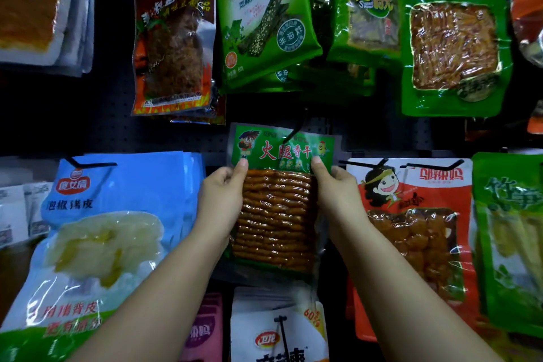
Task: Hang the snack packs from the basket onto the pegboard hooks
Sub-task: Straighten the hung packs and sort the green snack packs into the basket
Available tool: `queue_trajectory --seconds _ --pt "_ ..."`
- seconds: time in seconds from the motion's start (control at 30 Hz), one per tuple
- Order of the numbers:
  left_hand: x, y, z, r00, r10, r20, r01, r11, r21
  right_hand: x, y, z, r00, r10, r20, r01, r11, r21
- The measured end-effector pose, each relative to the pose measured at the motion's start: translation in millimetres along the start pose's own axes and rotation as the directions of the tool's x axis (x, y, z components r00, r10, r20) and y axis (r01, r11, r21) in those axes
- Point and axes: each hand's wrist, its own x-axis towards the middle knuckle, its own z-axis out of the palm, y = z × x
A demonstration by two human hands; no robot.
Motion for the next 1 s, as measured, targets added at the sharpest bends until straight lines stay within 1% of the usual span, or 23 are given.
queue_trajectory --seconds 0.07,0.17,0.3,0.53,0.6,0.67,0.77,0.9,1.0 --pt "6 -5 3 0.999 -0.045 0.005 0.045 0.999 0.006 9 7 4 0.999 0.038 -0.010 -0.038 0.999 0.000" --pt "15 -13 8 0.996 -0.093 0.009 0.093 0.996 0.008 23 18 9 0.997 0.063 -0.041 -0.065 0.996 -0.060" --pt "26 -21 13 0.992 -0.124 -0.002 0.124 0.992 0.015 41 28 15 0.993 0.019 -0.113 -0.040 0.982 -0.184" --pt "28 -32 19 0.987 -0.159 -0.032 0.156 0.984 -0.092 50 36 19 0.983 0.041 -0.179 -0.089 0.959 -0.271" --pt "19 -36 18 0.990 -0.128 -0.057 0.121 0.987 -0.107 43 42 17 0.987 0.028 -0.158 -0.065 0.970 -0.236" --pt "6 -46 14 0.994 -0.072 -0.089 0.065 0.995 -0.080 27 55 14 0.992 0.054 -0.117 -0.072 0.985 -0.160" --pt "-17 -63 7 0.996 -0.037 -0.075 0.033 0.998 -0.061 -2 79 5 0.996 0.070 -0.062 -0.072 0.997 -0.032" --pt "-37 -87 -1 0.997 -0.023 -0.070 0.021 0.999 -0.038 -28 108 -9 0.998 0.017 -0.066 -0.018 1.000 -0.015" --pt "-44 -98 -3 0.998 0.001 -0.066 -0.002 1.000 -0.015 -35 122 -14 0.998 0.006 -0.057 -0.009 0.999 -0.053"
